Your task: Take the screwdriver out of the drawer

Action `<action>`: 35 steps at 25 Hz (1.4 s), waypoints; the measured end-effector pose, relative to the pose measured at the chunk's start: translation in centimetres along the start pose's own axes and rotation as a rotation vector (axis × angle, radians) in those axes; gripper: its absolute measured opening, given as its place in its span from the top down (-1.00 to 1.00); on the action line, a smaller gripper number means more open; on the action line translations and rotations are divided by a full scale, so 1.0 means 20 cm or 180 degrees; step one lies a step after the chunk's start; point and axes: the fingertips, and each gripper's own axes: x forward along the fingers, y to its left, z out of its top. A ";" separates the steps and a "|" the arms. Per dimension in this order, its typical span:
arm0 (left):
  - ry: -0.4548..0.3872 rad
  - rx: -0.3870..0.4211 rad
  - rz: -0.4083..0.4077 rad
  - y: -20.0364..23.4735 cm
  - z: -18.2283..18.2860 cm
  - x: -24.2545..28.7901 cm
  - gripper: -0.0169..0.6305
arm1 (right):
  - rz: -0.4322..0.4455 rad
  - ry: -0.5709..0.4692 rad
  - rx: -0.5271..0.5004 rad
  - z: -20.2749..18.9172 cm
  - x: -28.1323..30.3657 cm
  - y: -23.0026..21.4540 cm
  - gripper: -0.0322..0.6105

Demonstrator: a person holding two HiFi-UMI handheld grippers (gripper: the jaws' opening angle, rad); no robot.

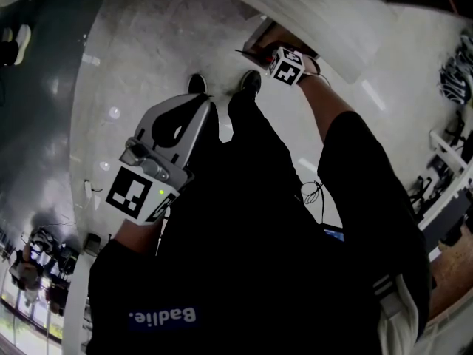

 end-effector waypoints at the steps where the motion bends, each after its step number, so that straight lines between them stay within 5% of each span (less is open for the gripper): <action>1: 0.0008 -0.0009 -0.0006 0.00 -0.01 0.00 0.94 | 0.0024 -0.0030 0.0045 0.00 0.01 0.00 0.48; 15: 0.0091 0.0002 -0.0059 0.00 -0.02 0.01 0.94 | 0.0108 -0.0073 0.0405 0.04 0.07 0.00 0.64; 35: -0.0266 0.0371 -0.0412 -0.22 0.27 -0.02 0.94 | -0.0648 -0.0721 0.1035 0.18 -0.59 -0.02 0.64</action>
